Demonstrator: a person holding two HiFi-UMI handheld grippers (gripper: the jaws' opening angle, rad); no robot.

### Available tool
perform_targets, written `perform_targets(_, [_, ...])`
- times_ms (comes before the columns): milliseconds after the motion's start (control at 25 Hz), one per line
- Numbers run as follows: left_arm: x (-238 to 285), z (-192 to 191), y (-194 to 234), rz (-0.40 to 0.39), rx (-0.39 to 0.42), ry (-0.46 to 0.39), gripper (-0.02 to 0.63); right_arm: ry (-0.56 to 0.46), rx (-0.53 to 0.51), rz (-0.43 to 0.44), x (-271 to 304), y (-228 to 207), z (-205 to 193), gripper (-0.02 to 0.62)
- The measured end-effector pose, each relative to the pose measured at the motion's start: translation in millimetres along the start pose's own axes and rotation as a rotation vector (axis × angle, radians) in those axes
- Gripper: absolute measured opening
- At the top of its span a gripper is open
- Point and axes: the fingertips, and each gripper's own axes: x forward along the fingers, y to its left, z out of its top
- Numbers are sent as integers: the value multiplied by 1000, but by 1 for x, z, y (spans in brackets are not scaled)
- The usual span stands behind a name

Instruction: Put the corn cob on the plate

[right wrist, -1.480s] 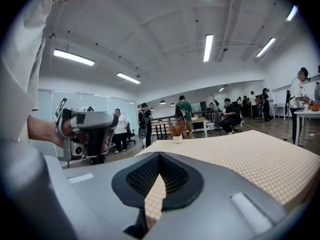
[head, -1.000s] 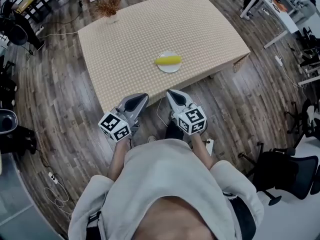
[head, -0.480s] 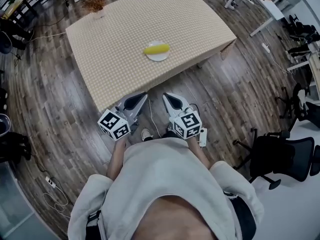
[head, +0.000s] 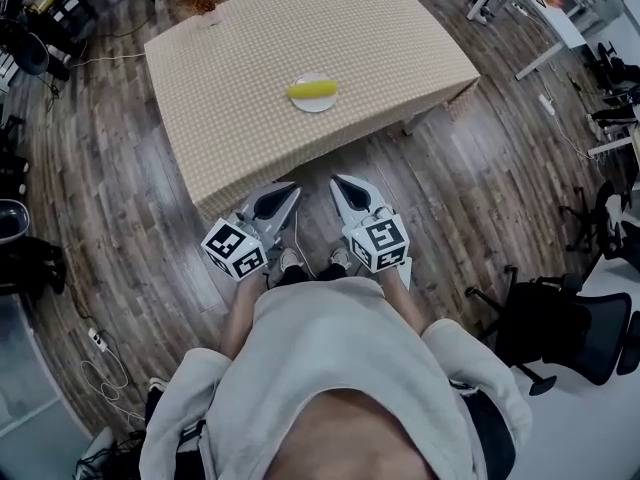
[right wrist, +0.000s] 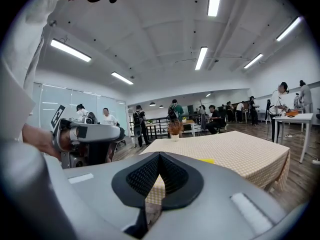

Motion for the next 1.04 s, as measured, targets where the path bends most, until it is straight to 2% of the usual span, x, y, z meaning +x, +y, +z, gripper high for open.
perform_targets(200, [5,1,-21,25,21,-3,9,-15,-13,25,-17,-2,5,-3])
perform_targets(440, [15,-5,-37,18,29,6,9,-20,-10,42,-24,-4,6,-3])
perform_targets(1040, [29,13,-43,-2,97,-18,9,-75,-42,66,-24,-11,21,-3])
